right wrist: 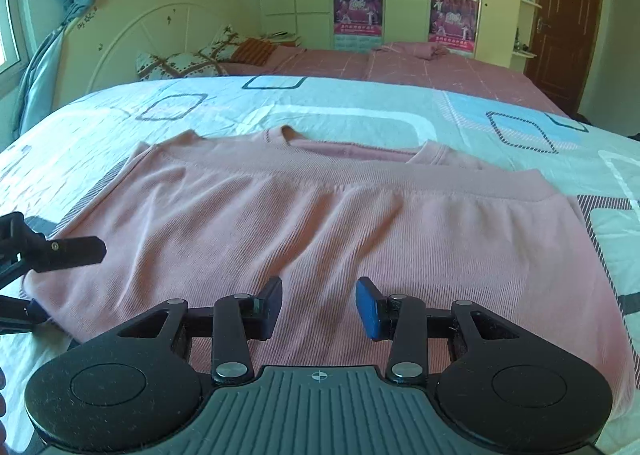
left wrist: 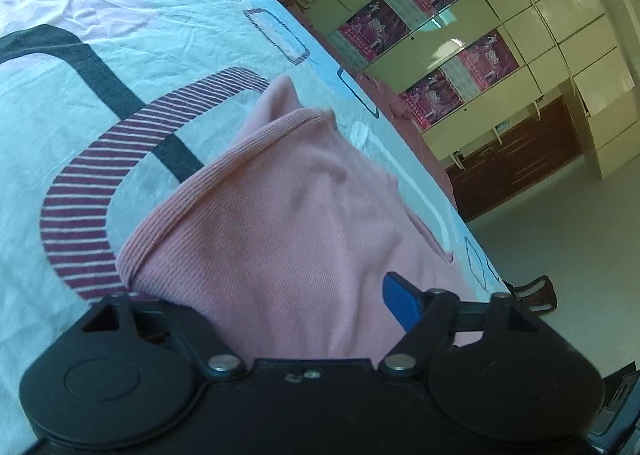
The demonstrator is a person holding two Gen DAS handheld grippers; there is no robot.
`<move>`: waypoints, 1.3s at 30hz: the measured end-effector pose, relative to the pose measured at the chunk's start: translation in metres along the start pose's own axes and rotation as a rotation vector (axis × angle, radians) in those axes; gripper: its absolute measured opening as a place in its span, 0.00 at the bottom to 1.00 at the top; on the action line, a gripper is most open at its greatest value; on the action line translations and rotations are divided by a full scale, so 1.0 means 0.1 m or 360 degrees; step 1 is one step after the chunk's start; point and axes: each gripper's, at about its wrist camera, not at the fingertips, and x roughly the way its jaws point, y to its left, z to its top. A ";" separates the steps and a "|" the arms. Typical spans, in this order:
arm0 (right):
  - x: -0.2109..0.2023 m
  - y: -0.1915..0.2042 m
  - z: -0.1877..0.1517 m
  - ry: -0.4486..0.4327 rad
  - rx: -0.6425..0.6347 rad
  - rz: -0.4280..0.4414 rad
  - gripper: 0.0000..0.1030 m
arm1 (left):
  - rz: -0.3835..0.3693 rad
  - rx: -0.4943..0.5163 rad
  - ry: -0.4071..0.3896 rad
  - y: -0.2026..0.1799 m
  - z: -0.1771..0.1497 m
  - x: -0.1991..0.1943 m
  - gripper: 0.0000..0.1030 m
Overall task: Fold small clothes
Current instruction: 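Grasp the side edge of the folded sweatshirt with the left gripper and lift, then fold the lifted side over toward the right gripper and open the left gripper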
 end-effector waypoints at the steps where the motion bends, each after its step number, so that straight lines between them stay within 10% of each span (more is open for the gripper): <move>1: 0.03 0.00 0.03 -0.0009 0.0006 -0.0011 0.40 | -0.0005 -0.0008 -0.0013 0.01 0.03 0.05 0.58; 7: 0.28 0.02 0.15 -0.0019 0.0017 -0.0103 0.40 | -0.0017 -0.0054 -0.0045 0.09 0.10 0.25 0.17; 21: 0.39 -0.06 0.03 -0.0005 -0.0051 -0.0120 0.41 | -0.0026 0.0150 -0.0155 -0.27 0.14 0.09 0.10; 39: -0.26 -1.19 0.03 -0.0141 0.0257 0.0068 0.41 | -0.0300 0.0987 -0.0062 -2.26 -0.74 0.48 0.09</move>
